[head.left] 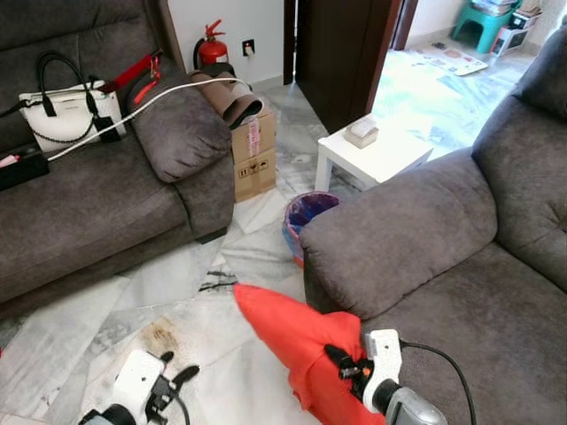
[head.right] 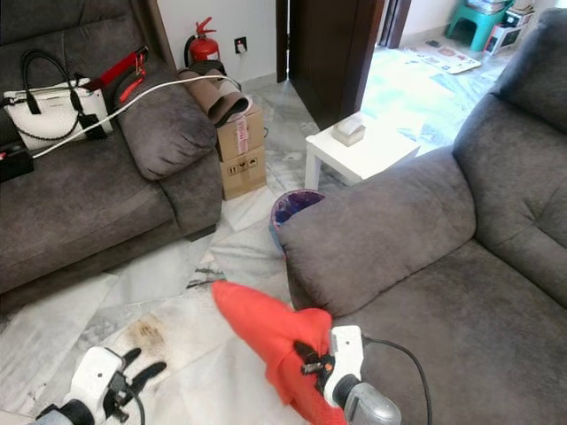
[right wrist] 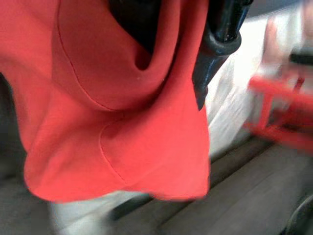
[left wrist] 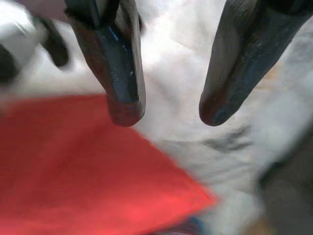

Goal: Move the pillow to the sofa from floor

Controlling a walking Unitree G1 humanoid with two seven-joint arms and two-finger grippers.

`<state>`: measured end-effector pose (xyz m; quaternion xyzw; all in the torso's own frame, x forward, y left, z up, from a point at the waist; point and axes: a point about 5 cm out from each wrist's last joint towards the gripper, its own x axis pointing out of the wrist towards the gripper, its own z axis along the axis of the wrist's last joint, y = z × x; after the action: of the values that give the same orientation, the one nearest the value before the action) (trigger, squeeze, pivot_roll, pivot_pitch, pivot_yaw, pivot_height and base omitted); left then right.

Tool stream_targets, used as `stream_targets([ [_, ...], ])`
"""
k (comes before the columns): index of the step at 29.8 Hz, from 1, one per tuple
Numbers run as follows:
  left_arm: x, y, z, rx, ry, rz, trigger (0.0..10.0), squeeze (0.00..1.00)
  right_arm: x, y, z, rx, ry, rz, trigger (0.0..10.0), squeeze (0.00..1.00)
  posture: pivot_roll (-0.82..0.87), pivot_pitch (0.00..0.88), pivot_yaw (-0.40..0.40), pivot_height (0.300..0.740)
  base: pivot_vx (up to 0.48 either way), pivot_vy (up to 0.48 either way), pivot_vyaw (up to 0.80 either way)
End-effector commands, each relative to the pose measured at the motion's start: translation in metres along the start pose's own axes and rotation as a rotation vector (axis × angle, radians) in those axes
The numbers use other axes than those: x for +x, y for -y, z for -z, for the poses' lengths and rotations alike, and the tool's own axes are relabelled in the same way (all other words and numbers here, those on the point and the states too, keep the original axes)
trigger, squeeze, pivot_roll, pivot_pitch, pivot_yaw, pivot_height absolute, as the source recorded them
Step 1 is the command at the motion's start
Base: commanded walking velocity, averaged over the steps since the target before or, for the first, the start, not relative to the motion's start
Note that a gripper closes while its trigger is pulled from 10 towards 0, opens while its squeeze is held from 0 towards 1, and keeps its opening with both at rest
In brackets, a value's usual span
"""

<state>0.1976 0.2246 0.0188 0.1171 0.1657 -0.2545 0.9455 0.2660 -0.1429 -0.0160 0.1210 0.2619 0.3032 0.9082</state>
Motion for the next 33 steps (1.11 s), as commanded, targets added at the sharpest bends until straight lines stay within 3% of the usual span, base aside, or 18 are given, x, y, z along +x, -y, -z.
stream_targets([
  [1, -0.008, 0.002, 0.001, 0.017, -0.034, 0.088, 10.0, 0.00, 0.010, -0.012, -0.019, -0.128, 0.018, -0.155, 10.0, 0.00, 0.28, 0.109, 0.002, 0.740, 0.000, 0.000, 0.00],
  [8, -0.022, 0.005, 0.003, 0.163, -0.131, 0.268, 10.0, 0.00, 0.007, -0.021, -0.013, -0.238, -0.105, -0.350, 10.0, 0.00, 0.29, 0.108, 0.000, 0.740, 0.000, 0.000, 0.00],
  [10, -0.031, 0.008, 0.012, 0.264, -0.225, 0.377, 10.0, 0.00, 0.005, -0.023, -0.008, -0.314, -0.180, -0.406, 10.0, 0.00, 0.28, 0.107, 0.001, 0.740, 0.000, 0.000, 0.00],
  [16, -0.034, 0.010, 0.015, 0.334, -0.248, 0.416, 10.0, 0.00, 0.002, -0.023, -0.010, -0.312, -0.189, -0.472, 10.0, 0.00, 0.29, 0.110, 0.000, 0.740, 0.000, 0.000, 0.00],
  [19, -0.039, 0.014, 0.028, 0.452, -0.317, 0.494, 10.0, 0.00, -0.002, -0.024, -0.007, -0.342, -0.242, -0.538, 10.0, 0.00, 0.28, 0.113, -0.008, 0.740, 0.000, 0.000, 0.00],
  [23, -0.036, 0.017, 0.023, 0.434, -0.291, 0.496, 10.0, 0.00, -0.004, -0.021, -0.010, -0.348, -0.244, -0.539, 10.0, 0.00, 0.28, 0.112, -0.012, 0.740, 0.000, 0.000, 0.00],
  [24, -0.035, 0.017, 0.022, 0.434, -0.289, 0.497, 10.0, 0.62, -0.004, -0.021, -0.010, -0.349, -0.245, -0.541, 10.0, 0.00, 0.28, 0.113, -0.013, 0.740, 0.000, 0.000, 0.00],
  [25, -0.035, 0.016, 0.021, 0.436, -0.287, 0.499, 10.0, 1.00, -0.005, -0.021, -0.011, -0.351, -0.249, -0.558, 10.0, 0.00, 0.28, 0.114, -0.015, 0.740, 0.000, 0.000, 0.00],
  [33, -0.039, 0.011, 0.025, 0.501, -0.297, 0.507, 10.0, 1.00, -0.009, -0.021, -0.009, -0.369, -0.283, -0.606, 10.0, 0.00, 0.27, 0.116, -0.018, 0.740, 0.000, 0.000, 0.00],
])
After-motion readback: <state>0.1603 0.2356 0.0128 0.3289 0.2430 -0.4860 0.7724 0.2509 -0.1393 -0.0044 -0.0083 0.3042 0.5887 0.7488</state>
